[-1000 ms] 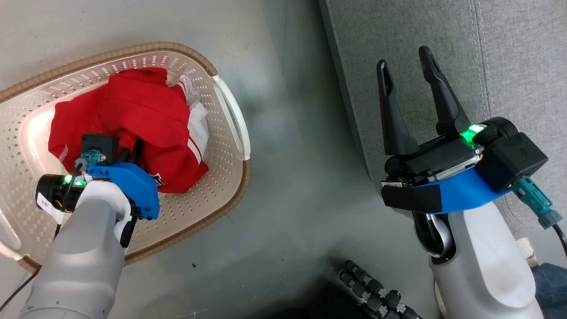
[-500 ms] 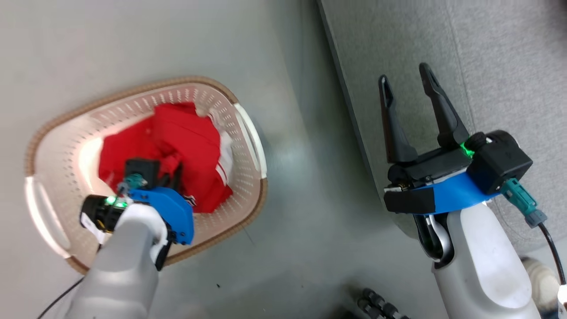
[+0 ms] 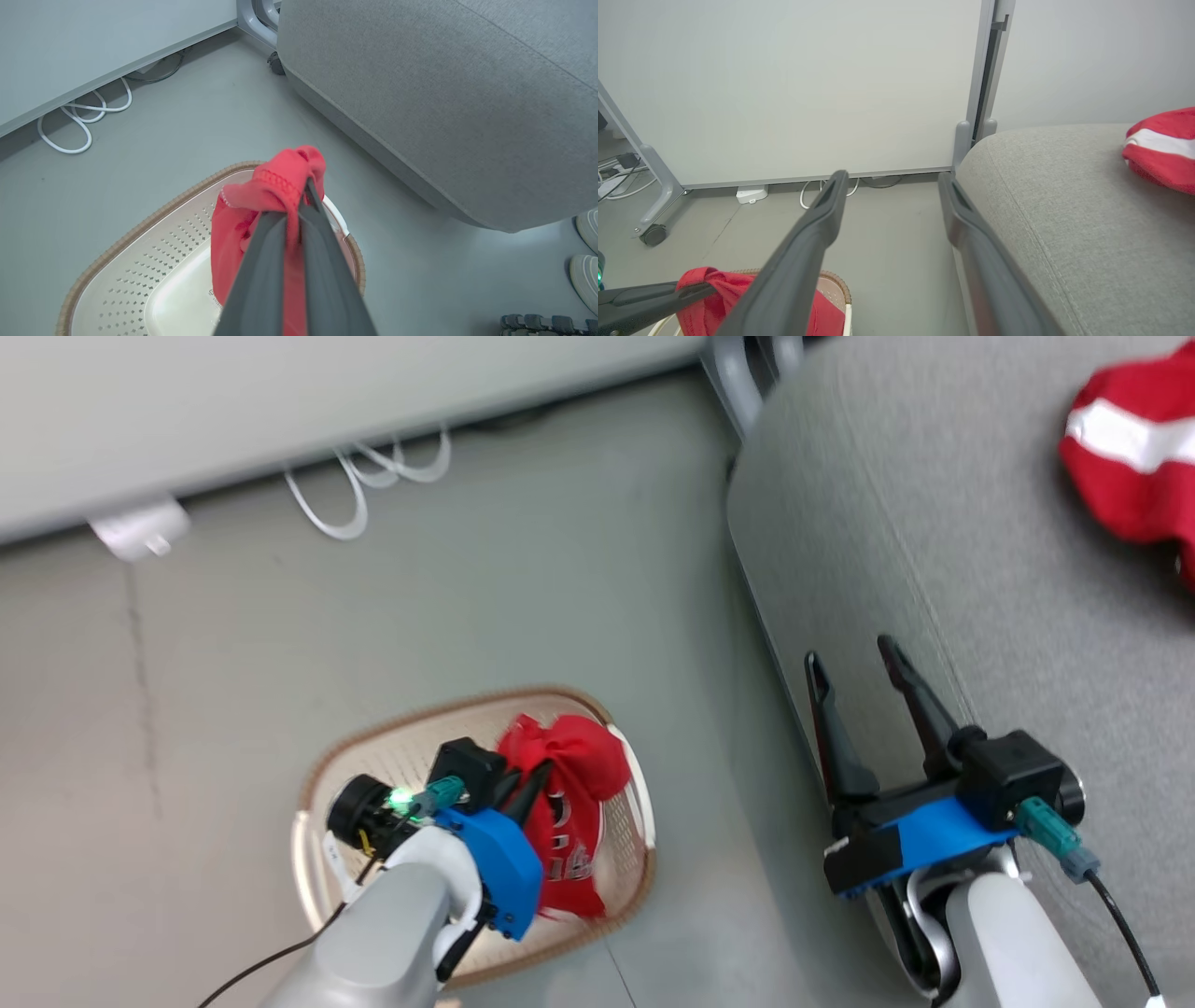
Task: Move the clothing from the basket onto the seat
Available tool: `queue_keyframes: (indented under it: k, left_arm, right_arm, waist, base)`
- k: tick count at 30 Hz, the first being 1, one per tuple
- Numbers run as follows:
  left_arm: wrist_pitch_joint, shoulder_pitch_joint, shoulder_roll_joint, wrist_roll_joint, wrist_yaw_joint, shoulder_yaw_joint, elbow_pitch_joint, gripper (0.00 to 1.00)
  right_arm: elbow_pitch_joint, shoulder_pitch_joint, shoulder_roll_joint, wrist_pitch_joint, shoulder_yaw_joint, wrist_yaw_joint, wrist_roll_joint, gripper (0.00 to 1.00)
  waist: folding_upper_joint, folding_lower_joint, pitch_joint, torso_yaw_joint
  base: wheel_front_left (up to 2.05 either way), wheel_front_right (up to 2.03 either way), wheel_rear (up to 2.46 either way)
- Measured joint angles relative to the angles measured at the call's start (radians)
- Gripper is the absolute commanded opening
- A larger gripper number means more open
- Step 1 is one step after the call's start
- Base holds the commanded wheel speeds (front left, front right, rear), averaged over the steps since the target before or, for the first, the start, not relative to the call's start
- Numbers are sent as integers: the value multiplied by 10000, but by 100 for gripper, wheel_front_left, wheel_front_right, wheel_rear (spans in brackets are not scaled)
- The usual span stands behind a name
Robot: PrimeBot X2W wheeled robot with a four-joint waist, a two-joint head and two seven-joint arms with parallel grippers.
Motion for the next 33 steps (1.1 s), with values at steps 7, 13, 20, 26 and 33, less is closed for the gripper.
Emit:
queue_keyframes:
  k: [7,13,20,26,33]
  left_arm:
    - [50,-506,2,-1337,0,-1317,-1325,0]
    - [132,-1244,2,-2479,0,-2226,-2316,0]
    - [514,-2383,-2,-3400,0,-2857,-2773,0]
    - [637,-2999,-2,-3919,0,-3150,-2717,0]
    - [339,-3019,-2,-4266,0,-3534,-2485,0]
  right_arm:
    - [-253,966,0,481,-188,-2,-13,100]
    - [-420,1607,-2,756,-240,0,-36,100]
    - [-629,1758,-2,972,86,-2,40,100]
    - [-719,1807,0,1089,460,-2,104,100]
    - [-951,1625,-2,1551,1304,-2,391,100]
  waist:
    - [0,-1,-1825,774]
    - [0,1,-2885,1426]
    - [0,2,-3634,1851]
    - [0,3,-3812,1983]
    - [0,3,-3769,1869]
  base:
    - [0,0,0]
    - [0,0,0]
    - [0,0,0]
    - [0,0,0]
    - [0,0,0]
